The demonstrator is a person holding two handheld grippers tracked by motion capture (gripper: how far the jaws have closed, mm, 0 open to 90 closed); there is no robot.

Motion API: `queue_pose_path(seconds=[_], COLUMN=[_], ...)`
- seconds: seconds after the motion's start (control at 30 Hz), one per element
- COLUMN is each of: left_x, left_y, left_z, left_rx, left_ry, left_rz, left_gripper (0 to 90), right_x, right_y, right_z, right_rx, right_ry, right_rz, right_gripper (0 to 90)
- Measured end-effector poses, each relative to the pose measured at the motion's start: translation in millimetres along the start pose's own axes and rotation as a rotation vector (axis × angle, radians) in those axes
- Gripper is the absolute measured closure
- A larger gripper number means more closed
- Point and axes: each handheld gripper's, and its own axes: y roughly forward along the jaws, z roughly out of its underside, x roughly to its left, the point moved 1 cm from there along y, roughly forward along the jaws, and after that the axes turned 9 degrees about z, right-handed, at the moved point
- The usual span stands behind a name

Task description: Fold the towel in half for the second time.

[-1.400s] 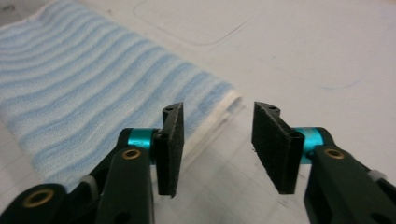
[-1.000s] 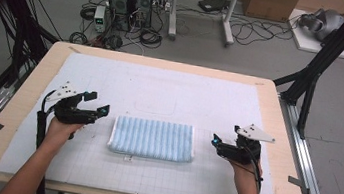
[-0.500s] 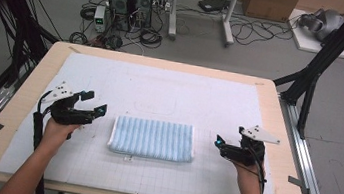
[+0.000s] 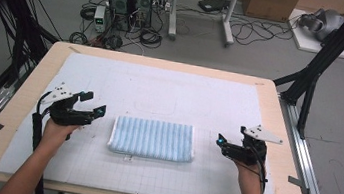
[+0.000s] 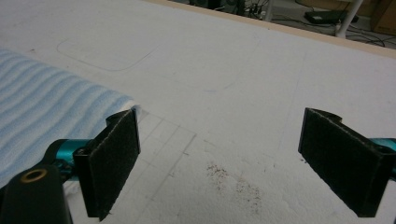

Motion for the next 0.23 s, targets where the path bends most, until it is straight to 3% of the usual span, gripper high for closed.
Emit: queue_pose_path(seconds=[0.23], left_x=[0.9], left_y=[0.9], left_z=[0.8], left_rx=[0.005], left_ry=[-0.002], left_rz=[0.0], left_gripper=[20.0], right_x=[-1.2], right_y=[1.4], right_z=[0.5], right_rx=[0.0], right_ry=[-0.002], right_rz=[0.0], right_gripper=[11.8])
